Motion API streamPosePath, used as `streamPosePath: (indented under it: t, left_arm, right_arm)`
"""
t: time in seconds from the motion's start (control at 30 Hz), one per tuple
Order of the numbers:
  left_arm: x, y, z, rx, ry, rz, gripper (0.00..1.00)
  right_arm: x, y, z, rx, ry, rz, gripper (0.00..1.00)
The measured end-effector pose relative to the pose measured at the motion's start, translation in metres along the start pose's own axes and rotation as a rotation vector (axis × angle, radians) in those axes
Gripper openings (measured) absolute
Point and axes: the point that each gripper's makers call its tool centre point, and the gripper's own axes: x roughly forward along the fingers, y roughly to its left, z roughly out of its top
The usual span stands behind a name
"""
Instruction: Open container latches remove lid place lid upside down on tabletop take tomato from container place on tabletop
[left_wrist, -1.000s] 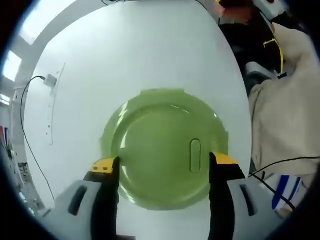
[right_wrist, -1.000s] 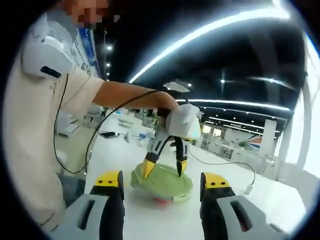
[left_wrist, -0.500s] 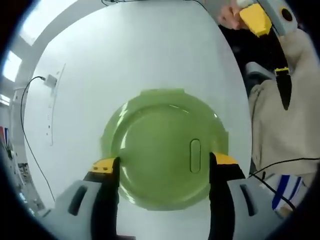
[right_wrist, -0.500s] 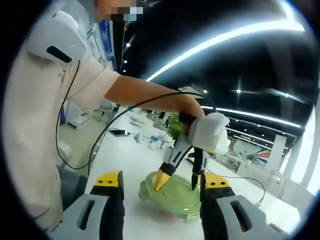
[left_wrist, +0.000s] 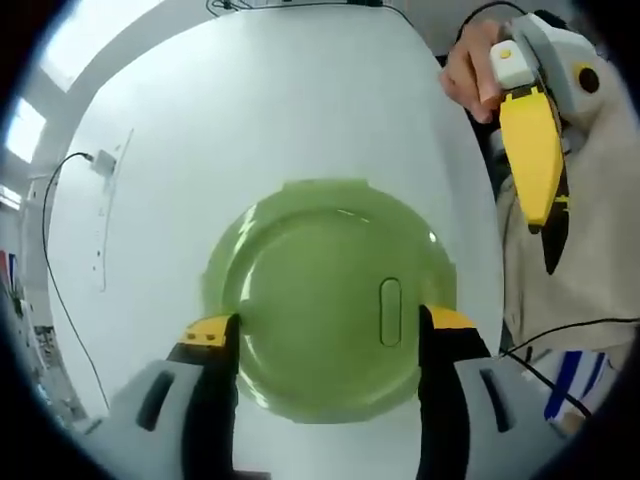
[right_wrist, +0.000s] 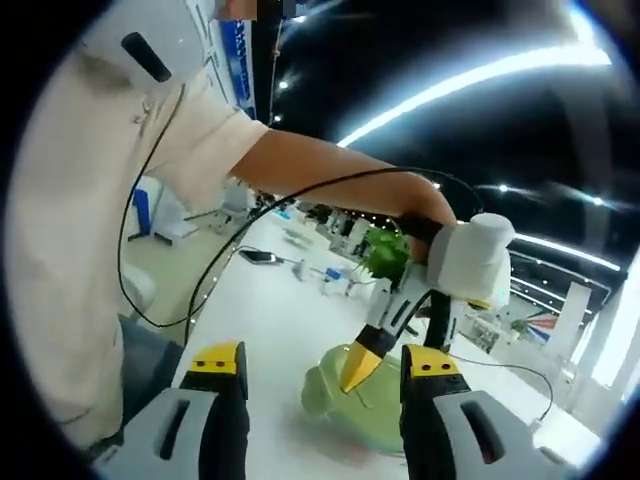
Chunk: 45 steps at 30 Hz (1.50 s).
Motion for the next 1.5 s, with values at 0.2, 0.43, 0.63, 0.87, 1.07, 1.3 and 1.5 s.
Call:
streamPosePath:
  t: [0.2,0.43,0.63,0.87,1.07,1.3,1.5]
  left_arm:
    - [0.0,0.0,0.0,0.001,-0.001,0.0,0.66]
    - [0.0,-0.001,0.0,0.003,0.018,-0.001,0.66]
    - [0.0,-0.001,0.0,0.003,0.032,-0.001,0.66]
    - [0.001,0.0,0.0,0.004,0.038,-0.002,0.66]
    - [0.001,0.0,0.0,0.005,0.046,-0.003,0.66]
    - [0.001,0.001,0.0,0.003,0.04,-0.003,0.66]
    - [0.001,0.0,0.0,0.003,0.036,-0.002,0.66]
  right_arm:
    - [0.006,0.006,0.001,-0.045,-0.013,0.0,0.55]
    - [0.007,0.008,0.002,-0.105,-0.029,-0.011,0.55]
    - [0.009,0.011,0.004,-0.111,-0.051,-0.014,0.56]
    - [0.015,0.015,0.001,-0.241,-0.049,-0.023,0.54]
    - [0.025,0.02,-0.007,-0.357,-0.039,-0.003,0.53]
    - [0.029,0.017,-0.01,-0.519,-0.026,0.007,0.51]
    - [0.039,0.022,-0.021,-0.644,0.0,0.0,0.47]
